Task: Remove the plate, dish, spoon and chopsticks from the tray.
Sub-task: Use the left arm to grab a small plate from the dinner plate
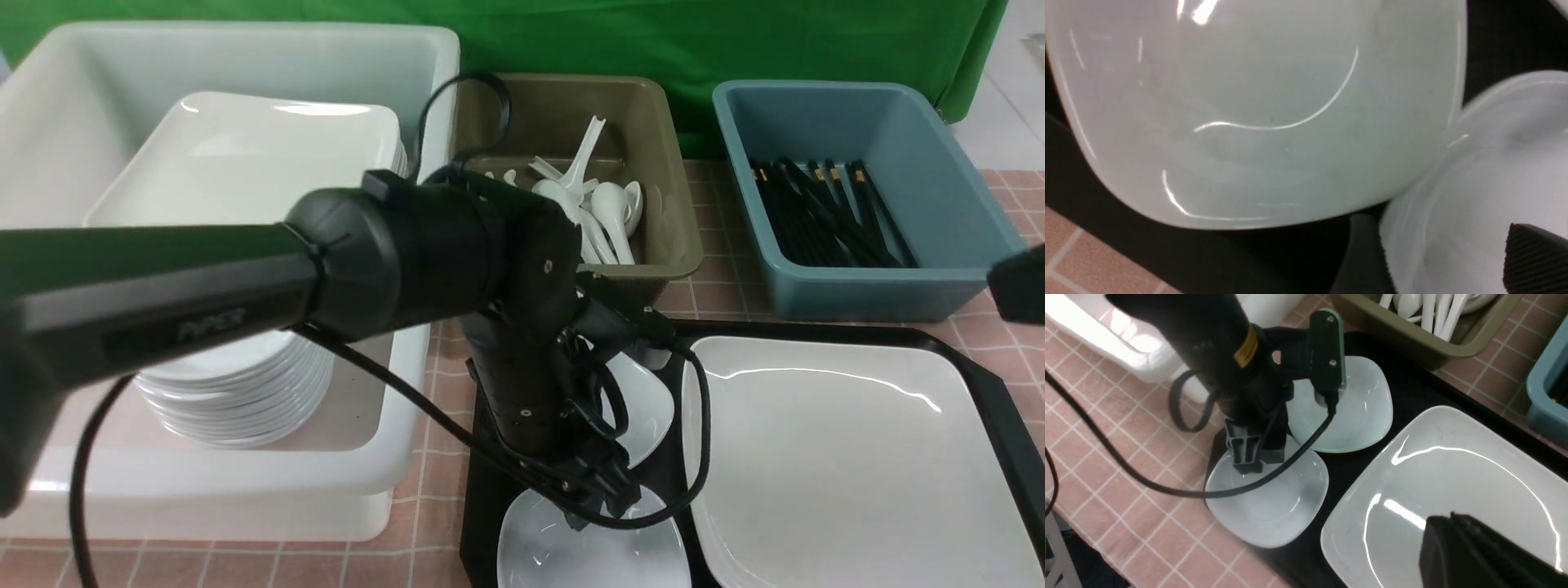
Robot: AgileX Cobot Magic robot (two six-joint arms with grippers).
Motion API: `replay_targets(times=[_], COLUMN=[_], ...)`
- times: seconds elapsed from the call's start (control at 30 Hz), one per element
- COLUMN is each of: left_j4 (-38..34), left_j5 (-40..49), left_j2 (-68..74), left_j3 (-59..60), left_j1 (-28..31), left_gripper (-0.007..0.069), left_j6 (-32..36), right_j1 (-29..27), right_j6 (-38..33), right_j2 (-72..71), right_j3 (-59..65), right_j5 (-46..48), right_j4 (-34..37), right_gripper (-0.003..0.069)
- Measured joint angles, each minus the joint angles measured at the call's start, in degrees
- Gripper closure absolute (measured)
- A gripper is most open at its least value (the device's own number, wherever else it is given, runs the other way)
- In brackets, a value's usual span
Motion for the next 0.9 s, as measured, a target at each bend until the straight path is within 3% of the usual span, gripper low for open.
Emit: replay_targets(times=[0.13, 0.33, 0.53, 0.73, 0.9], left_j4=[0.39, 0.43, 0.38, -0.9, -1.34], left_j5=[-0.99, -0.59, 1.44, 3.98, 4.62], left_j2=[1.75, 3.35, 5.0, 5.16, 4.37], left_j3=[0.0, 0.0, -0.14, -0.71, -0.9], left_j1=[0.0, 0.0, 0.0, 0.15, 0.15], left_gripper=[0.0113, 0.0112, 0.0197, 0.0449, 0.0468], left_j6=[-0.06, -0.5, -1.09, -1.27, -2.47], right_j1=[0.0, 0.0, 0.0, 0.0, 0.0], right_j6=[0.0, 0.04, 0.04, -0.01, -0.01], right_j2=[-1.67, -2.17, -2.22, -2.22, -2.22], right_j3=[0.71, 0.84, 0.84, 0.84, 0.84], right_j5=[-0.54, -0.71, -1.05, -1.05, -1.1], right_j4=[0.32, 0.82, 0.99, 1.17, 1.28], right_gripper=[0.0629, 0.0629, 0.0629, 0.0629, 0.0629])
